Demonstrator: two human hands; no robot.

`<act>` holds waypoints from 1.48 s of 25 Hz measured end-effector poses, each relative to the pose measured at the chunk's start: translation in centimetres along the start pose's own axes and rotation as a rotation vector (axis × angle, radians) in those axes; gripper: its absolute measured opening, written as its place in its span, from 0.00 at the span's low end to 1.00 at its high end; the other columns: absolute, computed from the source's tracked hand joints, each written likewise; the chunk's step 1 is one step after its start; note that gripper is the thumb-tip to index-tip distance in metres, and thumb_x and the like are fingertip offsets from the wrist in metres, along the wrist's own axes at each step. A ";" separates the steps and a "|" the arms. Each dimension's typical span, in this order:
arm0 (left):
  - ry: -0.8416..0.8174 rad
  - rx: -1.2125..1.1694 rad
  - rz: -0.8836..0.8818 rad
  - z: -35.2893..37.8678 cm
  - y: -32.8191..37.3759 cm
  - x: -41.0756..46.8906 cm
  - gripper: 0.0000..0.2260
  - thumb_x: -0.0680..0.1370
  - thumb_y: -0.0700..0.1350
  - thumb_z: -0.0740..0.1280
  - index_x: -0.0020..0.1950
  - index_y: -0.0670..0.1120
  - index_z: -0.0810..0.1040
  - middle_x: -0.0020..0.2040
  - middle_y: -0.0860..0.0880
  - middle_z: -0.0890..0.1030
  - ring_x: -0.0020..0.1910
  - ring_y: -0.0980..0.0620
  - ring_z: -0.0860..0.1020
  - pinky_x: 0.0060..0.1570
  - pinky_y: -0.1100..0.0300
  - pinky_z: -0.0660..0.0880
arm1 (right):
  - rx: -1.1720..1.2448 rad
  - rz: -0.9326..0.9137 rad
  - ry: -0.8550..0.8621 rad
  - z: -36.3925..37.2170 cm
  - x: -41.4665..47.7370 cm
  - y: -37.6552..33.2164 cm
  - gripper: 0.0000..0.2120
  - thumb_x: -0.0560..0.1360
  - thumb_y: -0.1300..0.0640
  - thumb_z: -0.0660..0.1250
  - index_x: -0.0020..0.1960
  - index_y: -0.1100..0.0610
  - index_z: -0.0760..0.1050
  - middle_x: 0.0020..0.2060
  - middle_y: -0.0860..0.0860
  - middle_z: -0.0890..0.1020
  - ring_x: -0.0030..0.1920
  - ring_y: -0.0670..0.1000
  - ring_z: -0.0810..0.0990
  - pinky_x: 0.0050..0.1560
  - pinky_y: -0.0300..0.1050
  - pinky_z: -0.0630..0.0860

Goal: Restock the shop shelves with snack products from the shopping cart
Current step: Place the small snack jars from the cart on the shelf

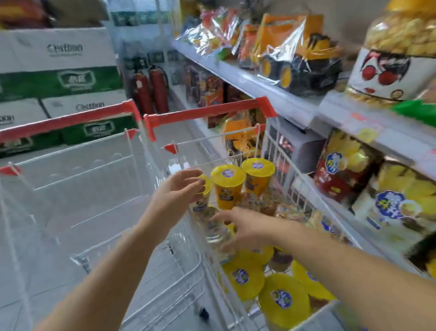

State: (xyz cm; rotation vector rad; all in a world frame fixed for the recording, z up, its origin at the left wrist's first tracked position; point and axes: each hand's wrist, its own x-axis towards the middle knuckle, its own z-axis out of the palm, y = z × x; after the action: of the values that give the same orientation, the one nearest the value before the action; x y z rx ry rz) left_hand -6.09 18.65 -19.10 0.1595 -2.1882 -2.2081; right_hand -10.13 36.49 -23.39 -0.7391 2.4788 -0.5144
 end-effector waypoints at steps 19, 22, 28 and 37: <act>-0.185 -0.250 -0.180 -1.8 0.0 0.3 0.22 0.72 0.51 0.69 0.63 0.44 0.76 0.57 0.38 0.83 0.50 0.41 0.84 0.51 0.49 0.82 | 0.571 -0.037 0.149 -3.2 -0.3 0.1 0.28 0.75 0.57 0.71 0.72 0.46 0.65 0.68 0.48 0.72 0.60 0.46 0.77 0.61 0.47 0.77; -0.145 -0.379 -0.190 -2.2 -0.1 0.3 0.23 0.74 0.52 0.70 0.65 0.43 0.76 0.57 0.38 0.83 0.50 0.41 0.85 0.45 0.53 0.84 | 0.294 0.096 0.133 1.1 2.8 -0.3 0.28 0.74 0.48 0.71 0.70 0.51 0.66 0.66 0.49 0.70 0.60 0.49 0.73 0.54 0.43 0.73; -0.113 -0.462 -0.182 -1.8 -0.1 0.5 0.25 0.73 0.50 0.73 0.67 0.41 0.74 0.60 0.37 0.81 0.52 0.41 0.84 0.49 0.51 0.83 | 0.347 0.109 0.375 3.0 4.2 -0.8 0.22 0.71 0.46 0.73 0.56 0.53 0.65 0.46 0.47 0.75 0.45 0.49 0.75 0.41 0.43 0.74; -0.052 -0.531 -0.285 4.8 -0.4 1.8 0.31 0.69 0.66 0.69 0.64 0.47 0.78 0.56 0.46 0.84 0.55 0.45 0.82 0.55 0.39 0.78 | 0.905 -0.089 0.747 -1.7 -3.9 0.0 0.24 0.69 0.39 0.72 0.58 0.50 0.70 0.48 0.50 0.80 0.49 0.47 0.81 0.42 0.37 0.77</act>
State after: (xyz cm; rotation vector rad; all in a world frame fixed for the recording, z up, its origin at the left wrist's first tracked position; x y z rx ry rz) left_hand -8.30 23.27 -19.58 0.4191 -1.5969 -2.8829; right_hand -8.27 39.13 -20.62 -0.2867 2.3736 -2.0540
